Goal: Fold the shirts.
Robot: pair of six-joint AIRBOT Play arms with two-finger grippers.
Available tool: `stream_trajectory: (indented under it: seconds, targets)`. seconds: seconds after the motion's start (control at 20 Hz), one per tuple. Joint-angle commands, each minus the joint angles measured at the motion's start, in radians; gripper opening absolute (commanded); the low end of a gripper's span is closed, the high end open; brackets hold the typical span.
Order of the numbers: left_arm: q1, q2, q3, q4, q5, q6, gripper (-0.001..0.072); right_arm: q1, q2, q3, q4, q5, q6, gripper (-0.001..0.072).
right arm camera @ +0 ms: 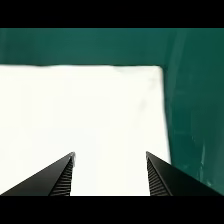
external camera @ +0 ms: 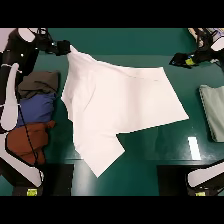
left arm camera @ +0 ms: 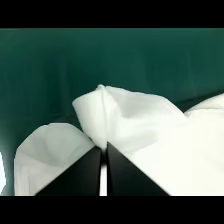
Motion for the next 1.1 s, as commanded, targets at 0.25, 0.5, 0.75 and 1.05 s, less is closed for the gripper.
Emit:
stream_trajectory:
  seconds: [0.25,0.5,0.75,1.05]
  targets:
    - [0.041,-0.006,-0.026,0.0,-0.148,-0.056,0.0036,-0.044,0.055,0.063,0.001,0.132,0.0,0.0429]
    - [0.014,-0.016,-0.039,-0.003,-0.037,-0.061,0.0035,-0.016,0.056,0.062,0.001,0.164,0.0,0.043]
    - [0.012,-0.016,-0.04,-0.005,0.004,-0.098,0.072,-0.01,0.056,0.041,0.0,0.167,0.0,0.043]
    - [0.072,0.015,-0.032,0.0,-0.266,-0.077,0.0549,-0.034,0.082,0.003,-0.001,0.249,-0.029,0.0429]
